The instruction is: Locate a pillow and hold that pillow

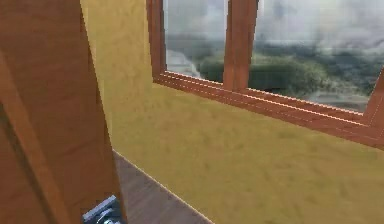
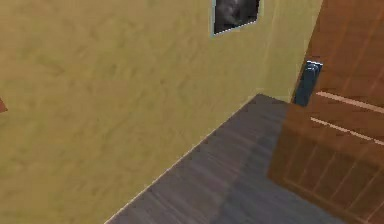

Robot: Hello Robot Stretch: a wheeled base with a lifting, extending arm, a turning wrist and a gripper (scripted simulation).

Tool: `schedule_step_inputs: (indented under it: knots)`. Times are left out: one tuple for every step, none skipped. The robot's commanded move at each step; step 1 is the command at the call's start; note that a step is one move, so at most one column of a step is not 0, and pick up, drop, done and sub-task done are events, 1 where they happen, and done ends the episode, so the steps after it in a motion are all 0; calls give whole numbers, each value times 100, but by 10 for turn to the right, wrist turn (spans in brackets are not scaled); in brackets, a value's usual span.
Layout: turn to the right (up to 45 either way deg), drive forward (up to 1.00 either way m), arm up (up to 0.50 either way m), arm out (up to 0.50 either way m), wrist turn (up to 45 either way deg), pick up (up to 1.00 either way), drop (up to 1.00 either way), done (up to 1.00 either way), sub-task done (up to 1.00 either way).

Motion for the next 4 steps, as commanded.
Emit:
schedule_step_inputs:
  knots:
    - [360,0,0,0,0,0,0,0,0]
    - [0,25,0,0,0,0,0,0,0]
    - [-240,0,0,0,0,0,0,0,0]
    - [0,50,0,0,0,0,0,0,0]
